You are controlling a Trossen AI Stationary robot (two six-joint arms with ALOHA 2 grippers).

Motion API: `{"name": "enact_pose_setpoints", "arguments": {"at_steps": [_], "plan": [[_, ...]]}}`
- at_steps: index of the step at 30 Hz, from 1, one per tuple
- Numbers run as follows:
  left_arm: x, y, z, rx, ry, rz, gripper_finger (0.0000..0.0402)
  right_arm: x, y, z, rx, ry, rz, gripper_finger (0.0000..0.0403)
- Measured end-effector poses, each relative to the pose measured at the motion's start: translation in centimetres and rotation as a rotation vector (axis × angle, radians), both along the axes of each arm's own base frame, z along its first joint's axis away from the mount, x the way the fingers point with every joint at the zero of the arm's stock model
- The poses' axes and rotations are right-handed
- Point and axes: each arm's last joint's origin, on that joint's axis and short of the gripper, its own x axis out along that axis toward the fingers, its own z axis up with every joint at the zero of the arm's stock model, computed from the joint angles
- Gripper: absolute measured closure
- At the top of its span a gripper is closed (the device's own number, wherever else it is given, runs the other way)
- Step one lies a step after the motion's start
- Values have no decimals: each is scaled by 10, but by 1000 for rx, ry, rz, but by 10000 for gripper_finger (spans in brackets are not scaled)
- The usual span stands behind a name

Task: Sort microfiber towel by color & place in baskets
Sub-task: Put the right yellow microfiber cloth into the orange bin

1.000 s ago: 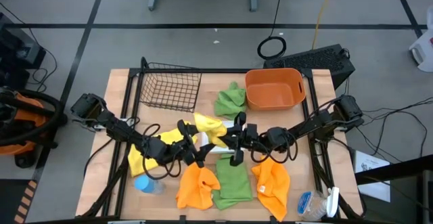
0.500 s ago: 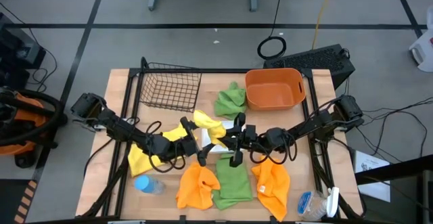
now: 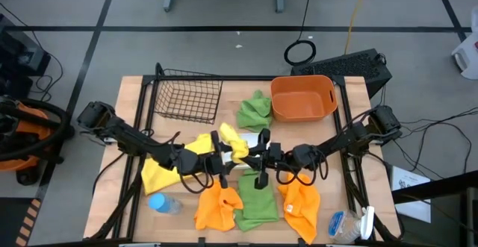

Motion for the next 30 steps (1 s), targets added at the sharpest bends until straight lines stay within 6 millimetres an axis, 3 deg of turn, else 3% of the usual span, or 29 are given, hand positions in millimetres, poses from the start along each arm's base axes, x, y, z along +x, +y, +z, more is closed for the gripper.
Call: {"name": "enact_pose_setpoints", "arguments": {"at_steps": [4,6,12,20,25,30], "plan": [[-9,-5,6,10,22,-26,353,-2,6,0,-18,0,11,360],[-13,-8,9,10,23,-39,377,-2,8,1,-19,-2,16,359],[-27,-14,19,9,36,-75,367,-5,14,1,-26,7,-4,319],[-28,-11,18,38,66,-61,373,-10,23,-4,-51,93,-140,194],[-34,-1,27,75,80,-17,370,-16,30,-7,-74,144,-263,141],[-50,20,49,64,61,21,369,-18,30,-12,-113,227,-402,125]]}}
